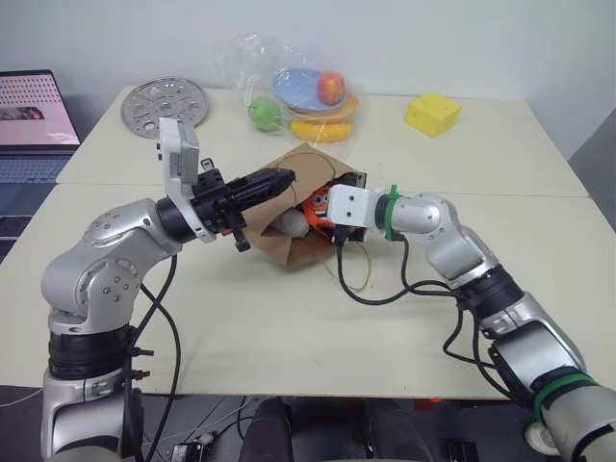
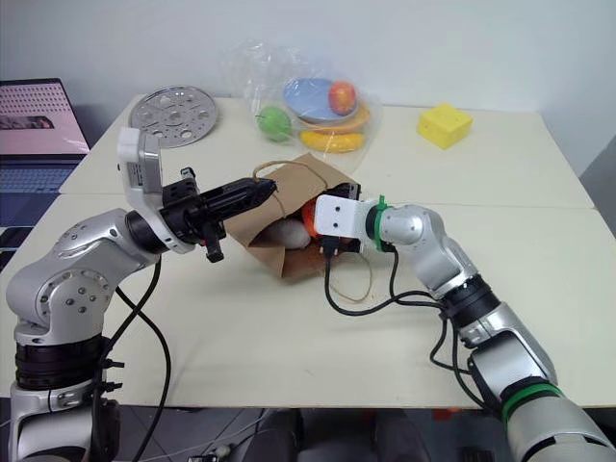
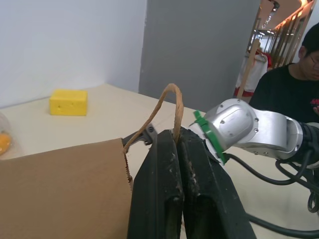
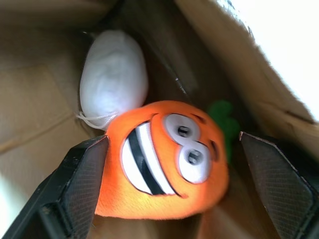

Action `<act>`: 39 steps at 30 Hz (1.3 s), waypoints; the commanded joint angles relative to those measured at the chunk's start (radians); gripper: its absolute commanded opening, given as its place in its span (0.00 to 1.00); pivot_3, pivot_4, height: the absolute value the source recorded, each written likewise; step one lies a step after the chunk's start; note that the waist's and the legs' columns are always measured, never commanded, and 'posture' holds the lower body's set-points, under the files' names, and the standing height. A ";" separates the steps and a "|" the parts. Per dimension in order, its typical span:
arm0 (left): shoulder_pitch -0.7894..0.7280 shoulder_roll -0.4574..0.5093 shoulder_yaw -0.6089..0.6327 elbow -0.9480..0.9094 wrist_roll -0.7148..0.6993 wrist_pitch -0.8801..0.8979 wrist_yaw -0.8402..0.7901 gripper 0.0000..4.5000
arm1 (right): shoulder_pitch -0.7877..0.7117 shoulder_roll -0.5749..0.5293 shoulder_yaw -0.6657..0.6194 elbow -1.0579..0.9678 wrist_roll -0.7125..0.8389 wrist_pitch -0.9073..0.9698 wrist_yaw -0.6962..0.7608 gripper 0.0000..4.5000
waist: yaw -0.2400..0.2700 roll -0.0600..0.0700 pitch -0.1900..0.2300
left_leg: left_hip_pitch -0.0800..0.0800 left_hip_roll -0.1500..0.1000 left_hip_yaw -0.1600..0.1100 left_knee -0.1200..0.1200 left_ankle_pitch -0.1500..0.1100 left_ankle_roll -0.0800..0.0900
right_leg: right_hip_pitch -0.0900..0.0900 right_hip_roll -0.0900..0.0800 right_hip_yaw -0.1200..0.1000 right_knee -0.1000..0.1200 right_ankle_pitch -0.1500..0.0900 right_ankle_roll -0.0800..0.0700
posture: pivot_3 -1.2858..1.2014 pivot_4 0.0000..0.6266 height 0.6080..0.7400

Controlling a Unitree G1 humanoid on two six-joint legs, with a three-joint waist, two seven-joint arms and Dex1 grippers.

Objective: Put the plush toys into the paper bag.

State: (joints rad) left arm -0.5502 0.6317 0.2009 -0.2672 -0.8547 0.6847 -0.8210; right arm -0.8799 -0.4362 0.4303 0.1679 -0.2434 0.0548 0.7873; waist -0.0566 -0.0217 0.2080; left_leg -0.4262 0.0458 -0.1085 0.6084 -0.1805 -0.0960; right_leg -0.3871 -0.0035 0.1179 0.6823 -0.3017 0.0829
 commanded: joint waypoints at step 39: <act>-0.002 0.018 0.026 -0.014 0.018 -0.039 -0.013 0.00 | 0.295 0.059 -0.294 -0.288 0.531 0.832 -0.004 0.02 | -0.003 0.000 0.000 | 0.000 0.000 0.000 0.001 0.000 0.000 | 0.000 0.000 0.001 0.000 0.000 0.000 | 0.52 0.24 1.00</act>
State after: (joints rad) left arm -0.5343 0.6341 0.2040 -0.2642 -0.8345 0.6648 -0.8200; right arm -0.5627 -0.3850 0.1899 -0.0511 0.2296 0.8484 0.7842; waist -0.0596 -0.0217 0.2079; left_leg -0.4259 0.0457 -0.1081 0.6092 -0.1805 -0.0959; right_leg -0.3866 -0.0032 0.1187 0.6821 -0.3018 0.0830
